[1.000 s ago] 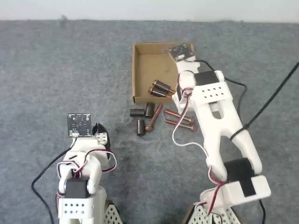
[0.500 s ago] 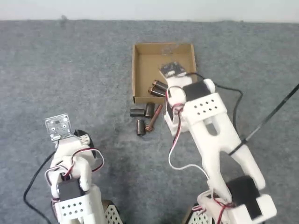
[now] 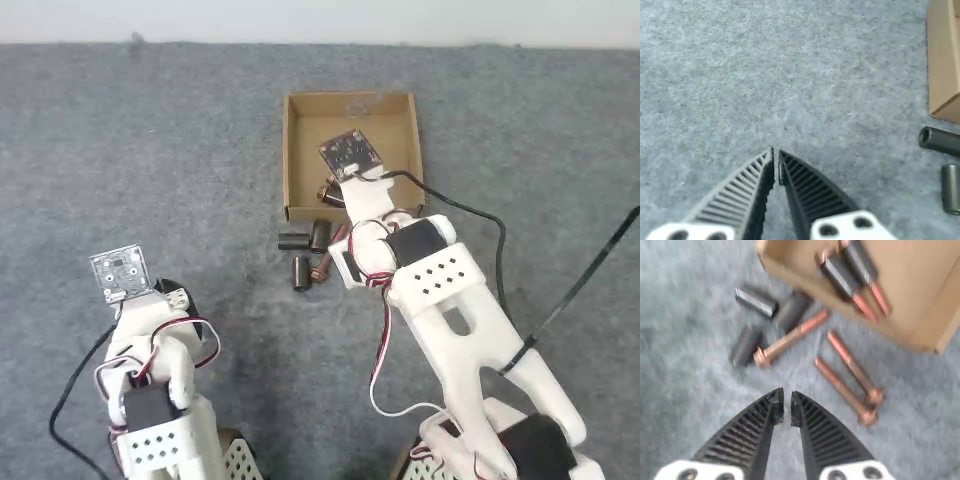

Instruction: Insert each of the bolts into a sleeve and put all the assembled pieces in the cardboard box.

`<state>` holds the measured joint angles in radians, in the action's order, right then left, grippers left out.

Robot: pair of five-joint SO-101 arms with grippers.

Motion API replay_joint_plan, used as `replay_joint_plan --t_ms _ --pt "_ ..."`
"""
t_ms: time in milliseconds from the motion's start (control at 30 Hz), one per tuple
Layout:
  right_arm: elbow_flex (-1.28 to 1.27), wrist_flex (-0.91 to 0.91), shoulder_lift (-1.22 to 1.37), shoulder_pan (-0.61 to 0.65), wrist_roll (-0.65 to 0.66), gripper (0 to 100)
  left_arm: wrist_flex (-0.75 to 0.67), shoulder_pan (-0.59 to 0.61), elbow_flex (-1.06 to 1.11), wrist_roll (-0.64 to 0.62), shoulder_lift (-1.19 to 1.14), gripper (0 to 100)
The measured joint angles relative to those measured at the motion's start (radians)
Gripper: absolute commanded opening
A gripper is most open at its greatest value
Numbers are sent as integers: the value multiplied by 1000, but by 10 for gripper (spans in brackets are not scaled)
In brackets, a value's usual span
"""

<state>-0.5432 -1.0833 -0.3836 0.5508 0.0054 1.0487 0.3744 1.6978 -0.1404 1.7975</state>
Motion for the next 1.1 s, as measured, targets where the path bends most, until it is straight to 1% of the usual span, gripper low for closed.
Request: replay_joint_plan --t_ms 133,300,367,533,700,867,1100 --pt "0 109 100 -3 -75 6 0 0 0 0 0 11" --pt "44 192 272 0 -103 6 0 0 0 0 0 11" --pt "92 199 330 0 -104 6 0 0 0 0 0 11" --pt "207 203 466 26 -166 6 0 0 0 0 0 11" --pt "298 203 577 52 -178 6 0 0 0 0 0 11" --pt "333 203 615 52 -178 7 0 0 0 60 0 11" --pt "353 203 615 52 -178 10 0 -14 0 72 0 11"
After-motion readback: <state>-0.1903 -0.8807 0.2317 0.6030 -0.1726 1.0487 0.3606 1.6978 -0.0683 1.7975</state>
